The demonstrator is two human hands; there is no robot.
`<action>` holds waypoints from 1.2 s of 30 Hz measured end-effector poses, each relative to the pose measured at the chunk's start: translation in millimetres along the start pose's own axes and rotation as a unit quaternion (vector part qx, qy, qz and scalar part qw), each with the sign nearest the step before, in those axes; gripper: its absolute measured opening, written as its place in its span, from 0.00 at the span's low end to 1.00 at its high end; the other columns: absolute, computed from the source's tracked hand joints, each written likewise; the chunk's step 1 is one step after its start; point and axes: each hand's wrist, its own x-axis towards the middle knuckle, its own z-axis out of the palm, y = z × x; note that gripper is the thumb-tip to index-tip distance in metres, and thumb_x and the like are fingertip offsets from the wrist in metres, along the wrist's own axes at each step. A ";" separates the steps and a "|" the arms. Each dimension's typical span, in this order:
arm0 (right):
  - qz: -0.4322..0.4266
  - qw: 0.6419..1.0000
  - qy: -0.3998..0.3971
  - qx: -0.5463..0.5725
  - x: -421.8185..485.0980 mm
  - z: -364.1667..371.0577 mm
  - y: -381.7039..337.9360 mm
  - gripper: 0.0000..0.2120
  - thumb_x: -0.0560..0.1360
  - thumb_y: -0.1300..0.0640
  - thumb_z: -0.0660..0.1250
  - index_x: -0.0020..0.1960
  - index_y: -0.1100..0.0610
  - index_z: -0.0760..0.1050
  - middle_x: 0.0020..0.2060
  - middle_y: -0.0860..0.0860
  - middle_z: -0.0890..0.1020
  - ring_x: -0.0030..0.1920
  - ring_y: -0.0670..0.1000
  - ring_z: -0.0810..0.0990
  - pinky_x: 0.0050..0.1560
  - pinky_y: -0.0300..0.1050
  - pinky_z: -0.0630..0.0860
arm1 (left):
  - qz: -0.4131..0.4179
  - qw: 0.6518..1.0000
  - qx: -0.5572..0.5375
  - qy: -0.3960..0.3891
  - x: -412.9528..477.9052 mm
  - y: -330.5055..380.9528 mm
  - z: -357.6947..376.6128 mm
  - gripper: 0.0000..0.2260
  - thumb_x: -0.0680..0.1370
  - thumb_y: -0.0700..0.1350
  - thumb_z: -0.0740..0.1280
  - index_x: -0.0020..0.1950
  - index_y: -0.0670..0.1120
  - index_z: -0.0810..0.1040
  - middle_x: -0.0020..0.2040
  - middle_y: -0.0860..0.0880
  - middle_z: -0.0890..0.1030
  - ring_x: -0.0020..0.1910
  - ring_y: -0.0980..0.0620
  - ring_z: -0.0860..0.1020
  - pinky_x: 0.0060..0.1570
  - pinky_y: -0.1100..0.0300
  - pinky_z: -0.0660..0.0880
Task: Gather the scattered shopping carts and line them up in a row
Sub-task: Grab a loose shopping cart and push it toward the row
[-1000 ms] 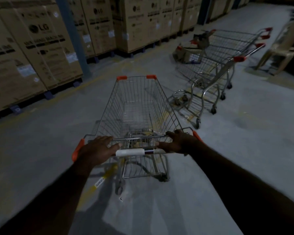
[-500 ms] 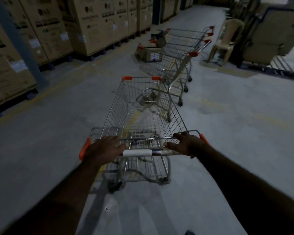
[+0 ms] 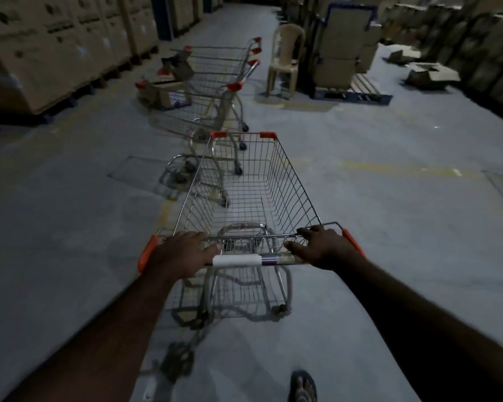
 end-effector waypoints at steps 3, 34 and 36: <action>0.017 0.999 0.024 -0.019 -4.0 3.6 30.5 0.56 0.63 0.15 0.34 0.76 0.46 0.66 0.74 0.56 0.71 0.74 0.62 0.65 0.72 0.64 0.60 | 0.019 1.000 0.015 -0.006 26.7 17.6 9.8 0.46 0.65 0.79 0.43 0.75 0.56 0.67 0.76 0.55 0.68 0.76 0.52 0.63 0.74 0.40 0.56; 0.241 0.961 0.075 0.109 -37.7 -28.6 370.1 0.36 0.77 0.31 0.52 0.69 0.57 0.71 0.67 0.58 0.75 0.68 0.57 0.70 0.60 0.54 0.73 | 0.258 0.962 0.033 -0.088 206.8 419.7 40.2 0.43 0.65 0.76 0.53 0.73 0.54 0.72 0.73 0.50 0.73 0.71 0.48 0.71 0.68 0.49 0.67; 0.242 0.963 0.077 0.095 -39.8 -30.3 390.5 0.36 0.76 0.31 0.48 0.67 0.57 0.73 0.65 0.57 0.76 0.66 0.55 0.71 0.57 0.53 0.73 | 0.265 0.959 0.038 -0.089 217.6 446.4 44.4 0.43 0.65 0.76 0.54 0.73 0.55 0.73 0.73 0.50 0.73 0.70 0.47 0.72 0.67 0.49 0.68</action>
